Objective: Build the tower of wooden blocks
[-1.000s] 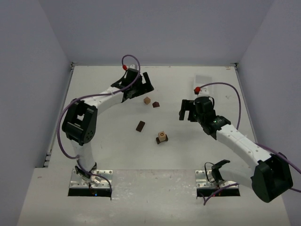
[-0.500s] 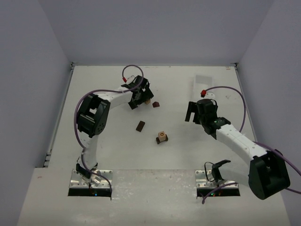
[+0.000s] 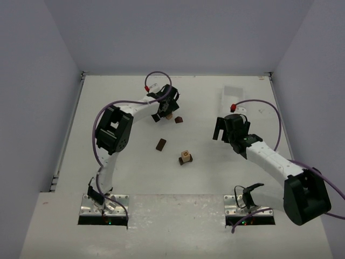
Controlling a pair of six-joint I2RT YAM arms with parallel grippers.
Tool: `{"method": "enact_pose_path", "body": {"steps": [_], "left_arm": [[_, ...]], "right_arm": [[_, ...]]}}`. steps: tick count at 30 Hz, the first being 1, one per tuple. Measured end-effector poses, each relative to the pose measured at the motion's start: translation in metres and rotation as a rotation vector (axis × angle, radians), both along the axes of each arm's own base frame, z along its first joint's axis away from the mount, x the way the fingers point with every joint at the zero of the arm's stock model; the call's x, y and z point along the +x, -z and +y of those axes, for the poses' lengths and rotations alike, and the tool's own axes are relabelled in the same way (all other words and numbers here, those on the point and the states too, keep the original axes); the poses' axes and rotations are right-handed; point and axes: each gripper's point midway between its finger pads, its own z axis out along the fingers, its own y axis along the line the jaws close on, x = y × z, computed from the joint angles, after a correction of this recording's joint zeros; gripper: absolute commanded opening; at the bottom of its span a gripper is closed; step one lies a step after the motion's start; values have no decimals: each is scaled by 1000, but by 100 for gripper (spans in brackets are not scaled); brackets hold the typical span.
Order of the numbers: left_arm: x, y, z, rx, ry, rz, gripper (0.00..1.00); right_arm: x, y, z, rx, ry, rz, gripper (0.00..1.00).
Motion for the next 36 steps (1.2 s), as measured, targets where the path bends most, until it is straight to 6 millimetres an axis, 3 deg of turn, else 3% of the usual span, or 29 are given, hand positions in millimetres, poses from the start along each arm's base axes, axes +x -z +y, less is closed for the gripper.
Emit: {"method": "enact_pose_path", "body": {"steps": [10, 18, 23, 32, 36], "left_arm": [[-7, 3, 2, 72, -17, 14, 53], [-8, 2, 4, 94, -23, 14, 49], [-8, 2, 5, 100, -23, 15, 36], [-9, 2, 8, 122, -17, 15, 25], [-9, 1, 8, 137, -4, 13, 12]], "right_arm": [[-3, 7, -5, -21, 16, 15, 99], [-4, 8, -5, -23, 17, 18, 99], [-4, 9, -6, -23, 18, 20, 99], [-5, 9, -6, -23, 18, 21, 99], [-5, 9, -6, -24, 19, 22, 99]]}}
